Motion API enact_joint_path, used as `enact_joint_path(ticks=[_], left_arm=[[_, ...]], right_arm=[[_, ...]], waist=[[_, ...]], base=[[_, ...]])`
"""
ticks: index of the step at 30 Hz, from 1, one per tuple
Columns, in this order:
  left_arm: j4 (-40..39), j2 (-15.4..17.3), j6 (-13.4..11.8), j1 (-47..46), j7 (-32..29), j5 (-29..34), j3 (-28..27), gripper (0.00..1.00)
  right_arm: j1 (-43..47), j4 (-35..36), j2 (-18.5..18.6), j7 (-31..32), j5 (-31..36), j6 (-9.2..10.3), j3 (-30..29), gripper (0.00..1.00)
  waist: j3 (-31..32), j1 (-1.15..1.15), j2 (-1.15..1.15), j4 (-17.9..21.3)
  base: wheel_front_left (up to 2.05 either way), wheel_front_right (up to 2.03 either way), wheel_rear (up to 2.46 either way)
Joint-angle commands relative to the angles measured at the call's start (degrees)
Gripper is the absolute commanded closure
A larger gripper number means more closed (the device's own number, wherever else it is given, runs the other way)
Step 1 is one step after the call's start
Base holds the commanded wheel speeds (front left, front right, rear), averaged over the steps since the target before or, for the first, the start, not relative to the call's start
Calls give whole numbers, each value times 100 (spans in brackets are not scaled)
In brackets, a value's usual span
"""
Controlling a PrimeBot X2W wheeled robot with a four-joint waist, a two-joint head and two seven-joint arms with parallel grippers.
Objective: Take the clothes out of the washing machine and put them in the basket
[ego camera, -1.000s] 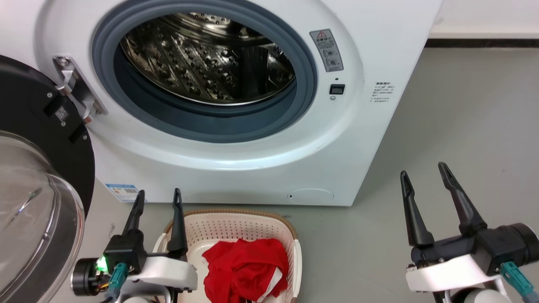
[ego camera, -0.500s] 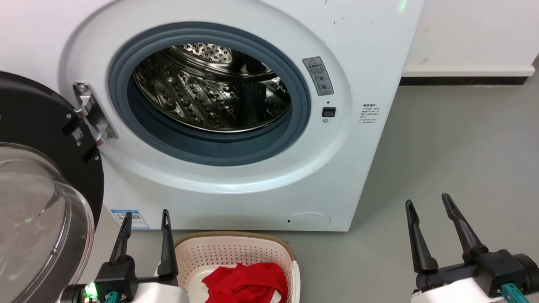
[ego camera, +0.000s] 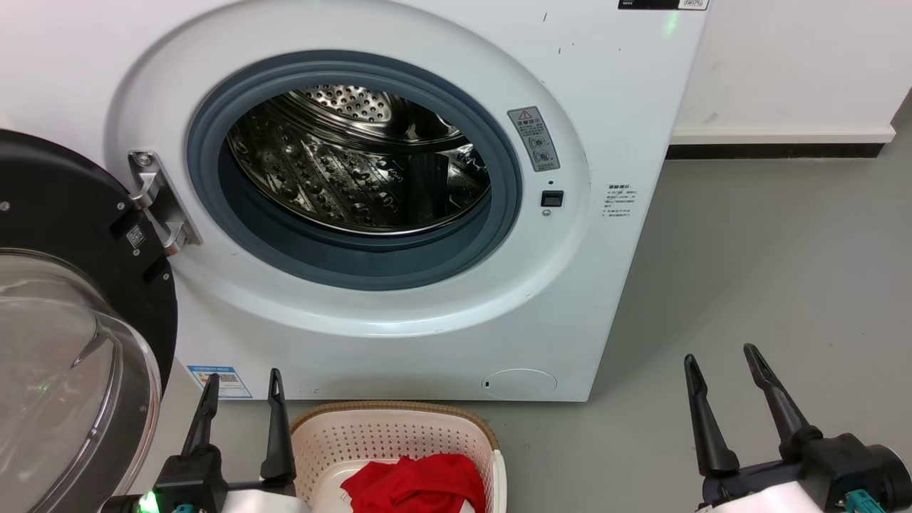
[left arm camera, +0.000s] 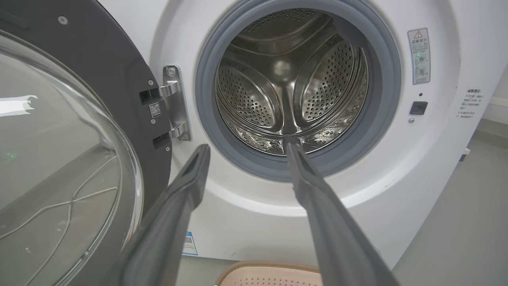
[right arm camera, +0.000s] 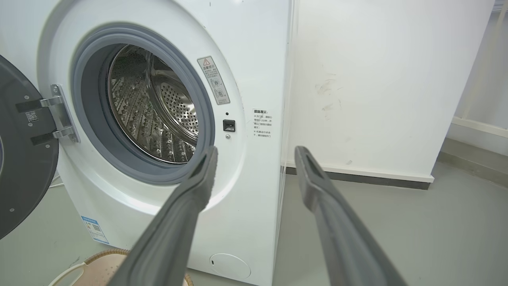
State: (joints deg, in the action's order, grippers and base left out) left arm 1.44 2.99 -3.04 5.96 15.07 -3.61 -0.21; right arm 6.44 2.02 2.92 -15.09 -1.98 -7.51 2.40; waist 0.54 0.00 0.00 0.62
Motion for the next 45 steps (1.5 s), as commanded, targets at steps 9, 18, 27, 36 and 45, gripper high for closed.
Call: enact_joint_path(ticks=[9, 18, 27, 36, 45], left_arm=[[304, -7, 21, 53, -79, -156, -25, 100], [412, -7, 136, -98, -314, -1118, -98, 100], [507, -7, 253, -241, -540, -2100, -160, 100], [601, -8, 357, -376, -751, -2981, -221, 100], [686, -8, 456, -500, -941, -3782, -279, 100]], right_arm=[[64, -231, 4, 36, -155, -1, 19, 100], [-89, -375, 75, 204, -1219, -1, 3, 100], [-253, -533, 131, 382, -2282, 0, -24, 100], [-394, -664, 170, 554, -3222, 0, -64, 100], [-516, -787, 196, 718, -4067, 0, -111, 100]], waist=[[-5, 0, 0, 12], [-9, 0, 0, 7], [-14, 0, 0, 2], [-19, 0, 0, -3], [-24, 0, 0, -9]], base=[[0, 0, 0], [0, 0, 0], [0, 0, 0], [0, 0, 0], [0, 0, 0]])
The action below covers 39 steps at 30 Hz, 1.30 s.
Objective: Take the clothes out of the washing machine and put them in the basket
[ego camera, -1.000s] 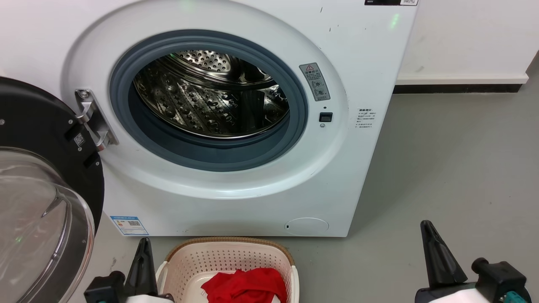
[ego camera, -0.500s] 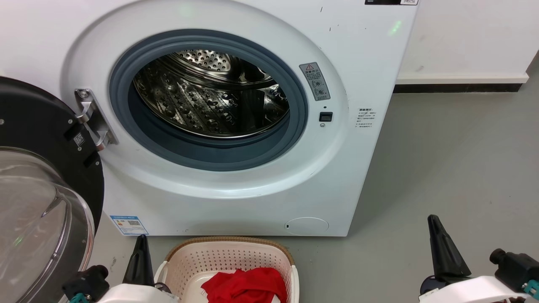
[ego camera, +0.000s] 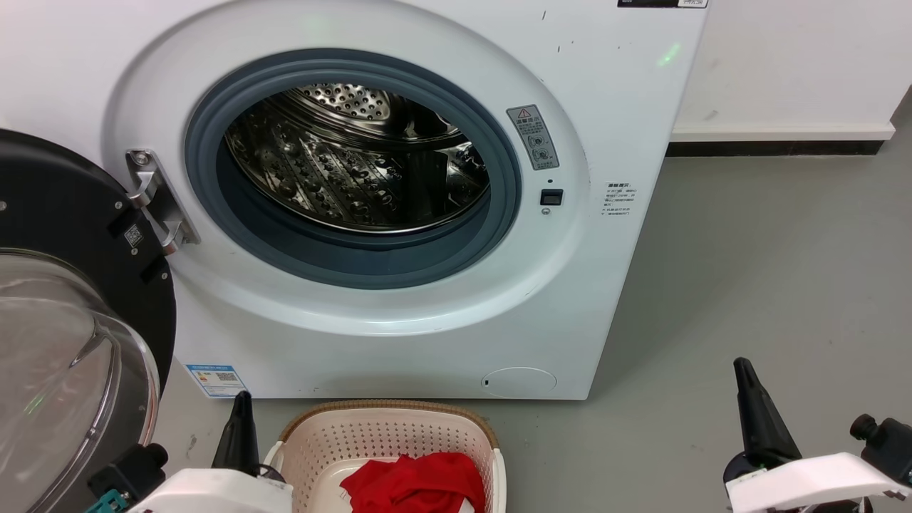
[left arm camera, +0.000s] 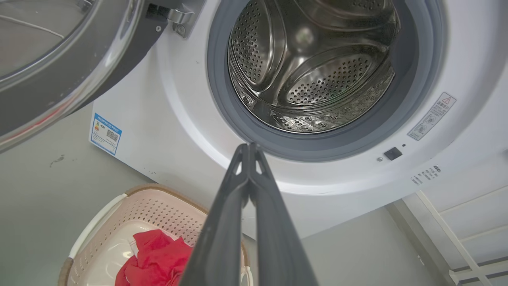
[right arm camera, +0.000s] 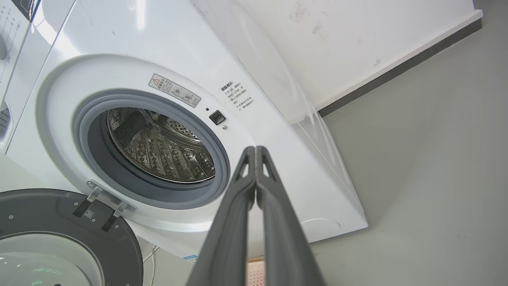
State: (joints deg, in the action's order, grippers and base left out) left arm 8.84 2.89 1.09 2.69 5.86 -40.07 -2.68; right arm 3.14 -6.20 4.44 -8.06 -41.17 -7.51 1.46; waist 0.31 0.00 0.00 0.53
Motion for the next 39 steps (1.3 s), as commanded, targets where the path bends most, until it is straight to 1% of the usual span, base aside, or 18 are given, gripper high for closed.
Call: enact_joint_path(ticks=[1, 18, 39], left_arm=[[-44, 2, 54, -184, -41, -218, -40, 100], [101, 1, 208, -388, -357, -1524, -132, 100], [263, -1, 379, -598, -697, -2930, -236, 100]], right_arm=[[-199, 23, 46, 34, -237, 0, -22, 100], [-400, -179, 68, 325, -1594, 1, -127, 100], [-616, -403, 68, 670, -3027, 1, -270, 100]], waist=[[-1, 0, 0, -1], [-10, 0, 0, -11], [-22, 0, 0, -24]], base=[[0, 0, 0], [0, 0, 0], [0, 0, 0]])
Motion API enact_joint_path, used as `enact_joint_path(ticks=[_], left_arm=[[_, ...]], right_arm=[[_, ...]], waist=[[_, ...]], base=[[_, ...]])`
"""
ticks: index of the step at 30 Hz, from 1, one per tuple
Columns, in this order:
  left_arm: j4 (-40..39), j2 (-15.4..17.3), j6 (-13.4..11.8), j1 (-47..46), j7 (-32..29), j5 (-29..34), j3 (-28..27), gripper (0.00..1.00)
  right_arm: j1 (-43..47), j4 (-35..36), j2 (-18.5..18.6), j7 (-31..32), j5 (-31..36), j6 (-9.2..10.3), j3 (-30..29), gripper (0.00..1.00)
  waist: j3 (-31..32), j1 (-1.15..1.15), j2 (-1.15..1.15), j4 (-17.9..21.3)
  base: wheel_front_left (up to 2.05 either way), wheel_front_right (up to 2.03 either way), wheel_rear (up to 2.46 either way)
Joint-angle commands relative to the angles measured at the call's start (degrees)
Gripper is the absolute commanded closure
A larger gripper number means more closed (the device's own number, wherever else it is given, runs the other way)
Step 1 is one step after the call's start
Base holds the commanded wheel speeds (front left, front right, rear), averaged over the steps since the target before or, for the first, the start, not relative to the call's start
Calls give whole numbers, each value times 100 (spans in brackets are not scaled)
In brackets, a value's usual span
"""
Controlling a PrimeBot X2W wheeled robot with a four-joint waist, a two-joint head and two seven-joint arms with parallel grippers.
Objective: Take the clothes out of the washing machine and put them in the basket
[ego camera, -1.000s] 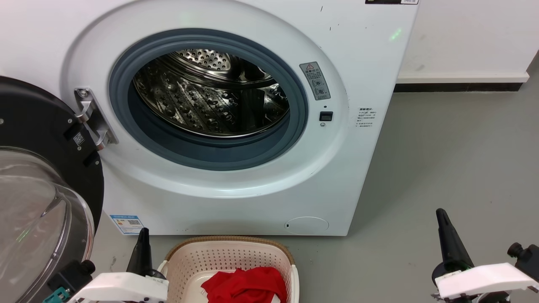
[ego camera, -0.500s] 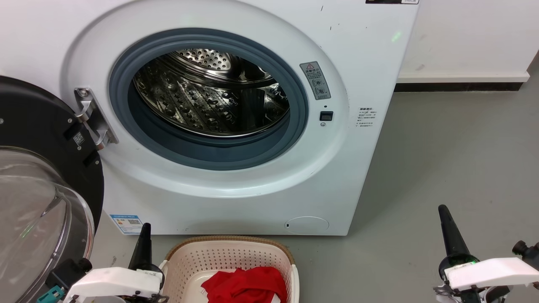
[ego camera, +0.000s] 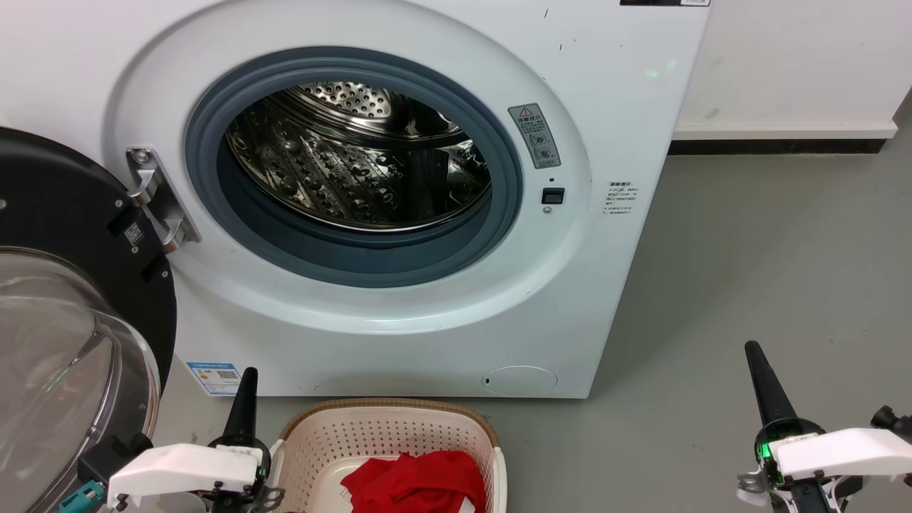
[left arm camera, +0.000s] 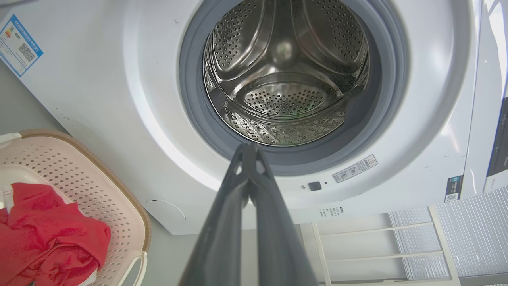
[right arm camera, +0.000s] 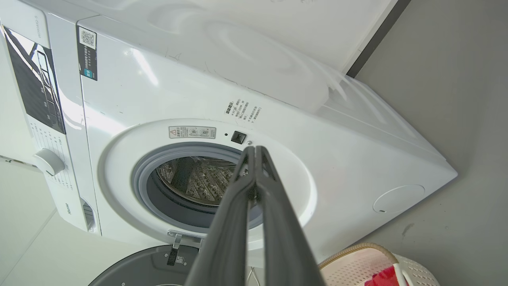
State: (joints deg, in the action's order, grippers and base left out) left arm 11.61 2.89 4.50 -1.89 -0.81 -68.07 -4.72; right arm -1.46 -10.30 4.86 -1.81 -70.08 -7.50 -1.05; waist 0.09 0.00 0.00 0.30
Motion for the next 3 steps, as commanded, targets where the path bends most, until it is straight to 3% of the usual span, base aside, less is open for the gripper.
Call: enact_joint_path(ticks=[1, 3], left_arm=[[-9, -1, 49, -145, -45, -184, -35, 100], [5, -1, 68, -157, -70, -299, -44, 100]], right_arm=[[-166, -2, 26, 56, -193, 0, -27, 100], [-178, -17, 25, 87, -306, 0, -39, 100]], waist=[[-1, 0, 0, -1], [-2, 0, 0, -3]], base=[[0, 0, 0], [0, 0, 0]])
